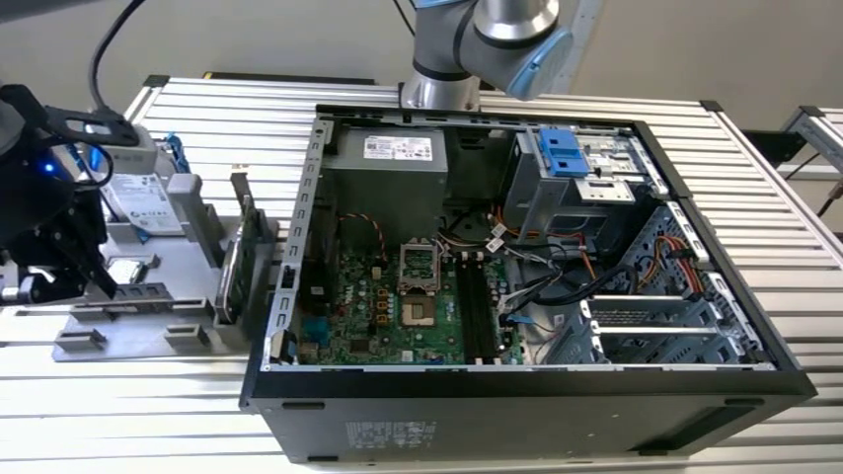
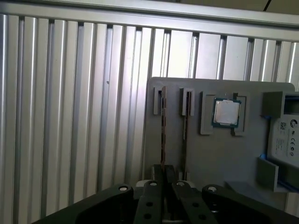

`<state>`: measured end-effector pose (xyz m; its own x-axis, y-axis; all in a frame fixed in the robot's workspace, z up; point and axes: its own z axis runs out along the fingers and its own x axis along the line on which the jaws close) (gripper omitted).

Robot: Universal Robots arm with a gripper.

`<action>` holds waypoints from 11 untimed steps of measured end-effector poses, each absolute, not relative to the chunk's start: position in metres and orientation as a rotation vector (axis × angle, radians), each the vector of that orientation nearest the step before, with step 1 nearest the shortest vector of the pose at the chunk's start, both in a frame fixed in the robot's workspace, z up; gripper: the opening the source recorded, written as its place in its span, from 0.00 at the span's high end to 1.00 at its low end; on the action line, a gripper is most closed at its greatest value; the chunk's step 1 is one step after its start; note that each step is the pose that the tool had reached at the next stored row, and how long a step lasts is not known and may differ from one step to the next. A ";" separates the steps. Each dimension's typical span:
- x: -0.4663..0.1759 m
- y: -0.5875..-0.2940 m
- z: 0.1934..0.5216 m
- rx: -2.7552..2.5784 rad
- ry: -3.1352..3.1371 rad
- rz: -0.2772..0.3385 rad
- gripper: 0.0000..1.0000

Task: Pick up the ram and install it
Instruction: 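Pick up the ram and move it above insertion slot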

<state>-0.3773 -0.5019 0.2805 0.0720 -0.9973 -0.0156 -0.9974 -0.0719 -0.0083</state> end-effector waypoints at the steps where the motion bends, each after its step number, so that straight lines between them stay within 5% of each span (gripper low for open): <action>1: -0.377 -0.502 0.281 -2.288 2.129 0.009 1.00; 11: -0.377 -0.502 0.288 -2.288 2.129 0.009 1.00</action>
<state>-0.3773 -0.5020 0.2876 0.0721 -0.9973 -0.0156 -0.9974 -0.0719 -0.0082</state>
